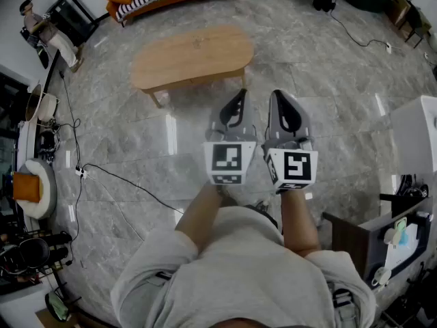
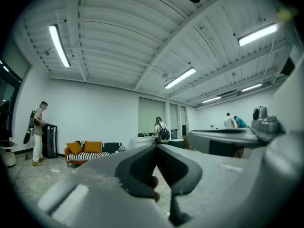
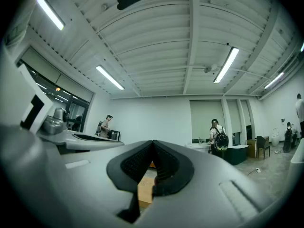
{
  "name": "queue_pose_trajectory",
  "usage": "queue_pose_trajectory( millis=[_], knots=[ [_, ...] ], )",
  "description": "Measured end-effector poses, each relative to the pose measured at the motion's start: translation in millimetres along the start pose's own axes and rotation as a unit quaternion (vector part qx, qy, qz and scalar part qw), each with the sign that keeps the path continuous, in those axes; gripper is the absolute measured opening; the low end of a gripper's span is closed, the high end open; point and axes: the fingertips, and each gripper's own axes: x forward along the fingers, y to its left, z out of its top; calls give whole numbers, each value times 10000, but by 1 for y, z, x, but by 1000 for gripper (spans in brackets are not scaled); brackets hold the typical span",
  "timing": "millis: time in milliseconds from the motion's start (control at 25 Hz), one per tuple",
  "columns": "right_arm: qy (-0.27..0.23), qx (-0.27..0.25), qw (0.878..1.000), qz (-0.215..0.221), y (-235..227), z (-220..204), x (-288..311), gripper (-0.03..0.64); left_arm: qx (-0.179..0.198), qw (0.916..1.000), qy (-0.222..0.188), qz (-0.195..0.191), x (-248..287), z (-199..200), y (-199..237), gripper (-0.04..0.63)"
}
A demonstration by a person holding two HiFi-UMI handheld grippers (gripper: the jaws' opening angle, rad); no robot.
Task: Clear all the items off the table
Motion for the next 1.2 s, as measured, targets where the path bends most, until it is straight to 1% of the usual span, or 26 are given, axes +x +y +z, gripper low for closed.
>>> queue_pose_trajectory(
  millis=[360,600,720,800,960,1080,1200],
  knots=[
    [55,-38,10000,-64,33,-10,42,6,57,9999,75,128,2,-8,62,20],
    [175,-236,9995,-130,67,-18,67,6,51,9999,78,141,-1,-14,103,20],
    [329,-346,9988,-111,80,-28,76,6,22,9997,120,195,-3,-20,119,20],
    [418,-330,9986,-42,84,-33,83,6,-2,9996,184,228,0,-27,126,20],
    [390,-278,9987,165,82,-36,107,6,-106,9988,317,362,17,-39,141,20],
    [371,-236,9983,373,77,-40,137,6,-136,9980,359,508,39,-44,157,20],
    [383,-180,9975,566,70,-53,174,6,-82,9966,446,682,67,-51,176,20]
  ],
)
